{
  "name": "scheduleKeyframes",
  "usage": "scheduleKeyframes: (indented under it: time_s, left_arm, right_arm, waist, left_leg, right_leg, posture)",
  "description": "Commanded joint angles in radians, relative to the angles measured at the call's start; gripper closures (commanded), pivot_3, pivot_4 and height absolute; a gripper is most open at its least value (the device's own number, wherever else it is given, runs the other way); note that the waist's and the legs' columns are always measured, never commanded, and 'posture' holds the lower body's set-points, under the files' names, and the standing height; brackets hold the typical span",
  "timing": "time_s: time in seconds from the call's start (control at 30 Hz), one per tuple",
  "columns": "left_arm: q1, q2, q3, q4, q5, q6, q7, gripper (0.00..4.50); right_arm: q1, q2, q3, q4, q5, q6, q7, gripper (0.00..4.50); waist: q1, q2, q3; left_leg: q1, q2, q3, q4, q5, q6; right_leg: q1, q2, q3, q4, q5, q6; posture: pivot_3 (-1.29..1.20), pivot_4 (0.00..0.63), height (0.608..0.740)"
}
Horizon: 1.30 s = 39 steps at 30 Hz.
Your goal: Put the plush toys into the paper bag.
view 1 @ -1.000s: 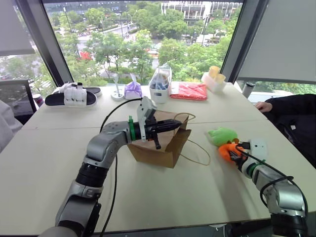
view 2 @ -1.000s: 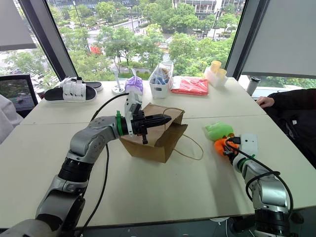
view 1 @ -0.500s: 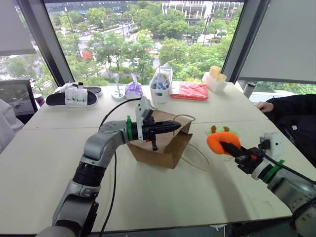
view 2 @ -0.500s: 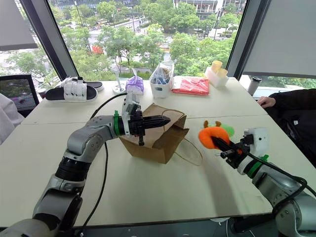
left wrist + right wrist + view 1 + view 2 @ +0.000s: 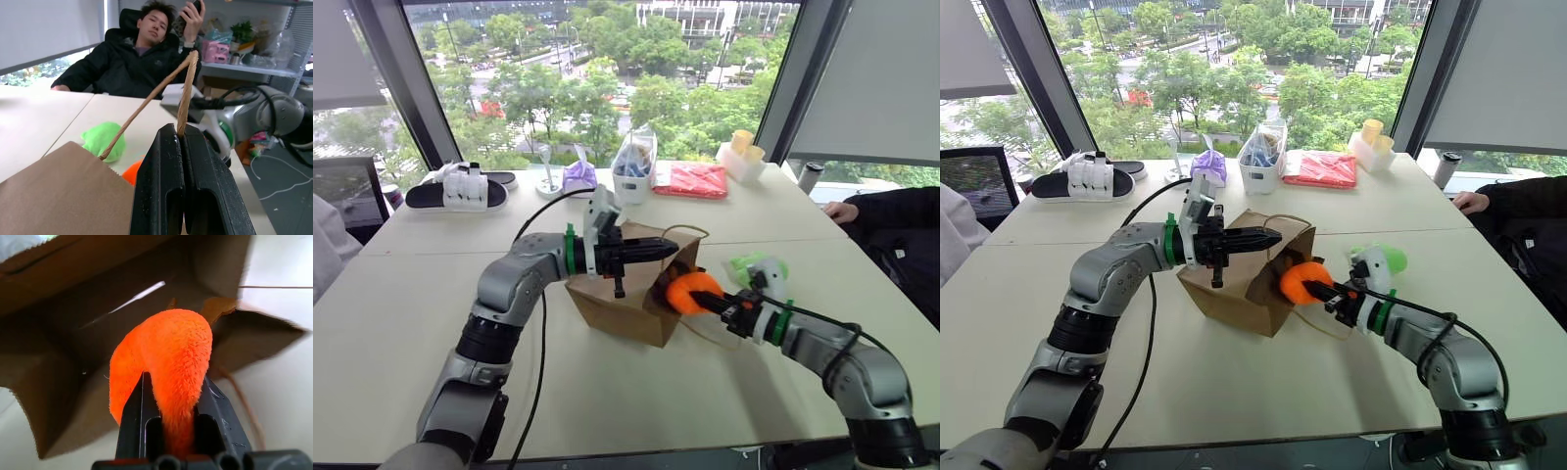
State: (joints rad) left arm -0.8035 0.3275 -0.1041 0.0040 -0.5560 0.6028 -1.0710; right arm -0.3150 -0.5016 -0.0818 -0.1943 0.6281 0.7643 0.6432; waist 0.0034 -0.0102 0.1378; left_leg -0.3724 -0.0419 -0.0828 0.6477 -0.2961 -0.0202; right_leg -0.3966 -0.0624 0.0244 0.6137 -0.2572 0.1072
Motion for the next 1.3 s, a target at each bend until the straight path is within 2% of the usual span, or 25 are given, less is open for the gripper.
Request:
scheduleKeyframes:
  time_s: [0.03,0.17,0.4,0.47,0.53,0.6,0.7,0.87,0.97,1.03,1.13,1.23,1.3]
  left_arm:
    - [-0.004,0.000,-0.005,-0.048,-0.011,-0.005,-0.002,4.50]
    - [0.002,-0.004,-0.012,-0.062,-0.012,-0.004,0.000,4.50]
    - [0.000,-0.007,-0.011,-0.057,-0.015,-0.011,-0.001,4.50]
    - [0.000,-0.004,-0.009,-0.057,-0.017,-0.010,-0.002,4.50]
    - [0.000,0.000,-0.007,-0.054,-0.016,-0.012,-0.004,4.50]
    - [0.002,0.004,-0.007,-0.050,-0.012,-0.016,-0.005,4.50]
    - [0.005,0.003,-0.007,-0.040,-0.005,-0.026,-0.003,4.50]
    - [-0.001,-0.001,-0.005,-0.026,-0.005,-0.034,0.001,4.50]
    - [0.002,0.005,-0.010,-0.022,-0.004,-0.039,-0.009,4.50]
    - [0.005,0.008,-0.016,-0.018,-0.004,-0.041,-0.019,4.50]
    - [0.004,0.003,-0.018,-0.012,-0.005,-0.041,-0.021,4.50]
    - [0.000,-0.003,-0.019,-0.007,-0.005,-0.040,-0.023,4.50]
    - [-0.003,-0.006,-0.021,-0.002,-0.002,-0.042,-0.025,4.50]
  right_arm:
    - [-0.069,0.032,0.047,0.029,-0.013,-0.033,0.040,4.46]
    - [-0.134,0.067,0.129,0.086,-0.062,-0.072,0.086,4.46]
    - [-0.204,0.110,0.195,0.185,-0.136,-0.129,0.120,4.46]
    - [-0.213,0.123,0.215,0.228,-0.169,-0.165,0.129,3.53]
    - [-0.217,0.133,0.219,0.249,-0.183,-0.185,0.139,2.79]
    - [-0.215,0.137,0.212,0.248,-0.187,-0.193,0.144,1.76]
    - [-0.160,0.118,0.124,0.176,-0.170,-0.207,0.095,0.14]
    - [-0.038,0.081,-0.043,-0.001,-0.075,-0.154,0.039,0.06]
    - [0.054,0.047,-0.204,-0.135,0.055,-0.056,-0.027,0.06]
    - [0.079,0.038,-0.306,-0.128,0.106,-0.027,-0.081,0.06]
    - [0.066,0.017,-0.328,-0.025,0.026,-0.076,-0.139,0.06]
    - [0.011,0.007,-0.279,0.089,-0.093,-0.156,-0.200,0.06]
    - [-0.064,-0.004,-0.234,0.250,-0.204,-0.217,-0.266,0.06]
  waist:
    - [-0.001,0.000,0.000]
    - [0.000,0.000,0.000]
    - [0.001,0.000,0.000]
    - [0.000,0.000,0.000]
    - [-0.003,0.000,0.000]
    - [-0.006,0.000,0.000]
    - [-0.008,0.000,0.000]
    - [-0.006,0.000,0.000]
    - [-0.006,0.000,0.000]
    - [-0.006,0.000,0.000]
    - [-0.013,0.000,0.000]
    - [-0.019,0.000,0.000]
    - [-0.022,0.000,0.000]
  left_leg:
    - [0.000,0.000,0.000,0.000,0.000,0.000]
    - [0.000,0.000,0.000,0.000,0.000,0.000]
    - [0.000,0.000,0.000,0.000,0.000,-0.001]
    - [0.000,0.000,0.000,0.000,0.000,-0.001]
    - [0.000,0.000,0.000,0.000,0.001,-0.002]
    - [0.000,0.000,0.000,-0.001,0.002,-0.003]
    - [-0.001,0.000,0.000,0.000,0.002,-0.004]
    - [-0.001,-0.001,-0.001,-0.001,0.001,-0.003]
    - [-0.001,-0.001,-0.001,-0.001,0.000,0.000]
    - [-0.001,-0.001,-0.001,-0.001,0.000,0.000]
    - [0.000,-0.001,0.000,-0.001,0.000,0.000]
    - [0.001,0.000,0.001,-0.001,0.000,0.000]
    - [0.001,0.000,0.001,-0.001,0.000,0.000]
  right_leg:
    - [0.000,0.000,0.000,0.000,0.000,0.000]
    - [0.000,0.000,0.000,0.000,0.000,0.000]
    - [-0.001,0.000,0.000,0.000,0.000,0.000]
    - [-0.001,0.000,0.000,0.000,0.000,0.000]
    - [-0.001,0.000,0.000,0.001,0.000,0.000]
    - [-0.001,0.000,0.000,0.001,0.000,0.000]
    - [-0.001,-0.001,0.000,0.001,0.000,0.000]
    - [-0.001,-0.001,0.000,0.001,0.000,0.000]
    - [-0.001,-0.002,0.000,0.000,0.000,0.000]
    - [-0.001,-0.002,0.000,0.000,0.000,0.000]
    - [0.000,-0.002,0.000,0.000,0.000,0.000]
    - [0.000,-0.001,0.000,0.000,0.000,0.000]
    - [0.000,0.000,0.001,0.001,0.000,0.000]
  posture:
    - [0.00,0.150,0.740]
    - [0.00,0.150,0.740]
    - [0.00,0.150,0.740]
    - [0.00,0.150,0.740]
    - [0.00,0.150,0.740]
    - [0.00,0.150,0.740]
    - [0.00,0.150,0.740]
    - [0.00,0.150,0.740]
    - [0.00,0.150,0.740]
    - [0.00,0.150,0.740]
    - [0.00,0.150,0.740]
    - [0.00,0.150,0.740]
    - [0.00,0.150,0.740]
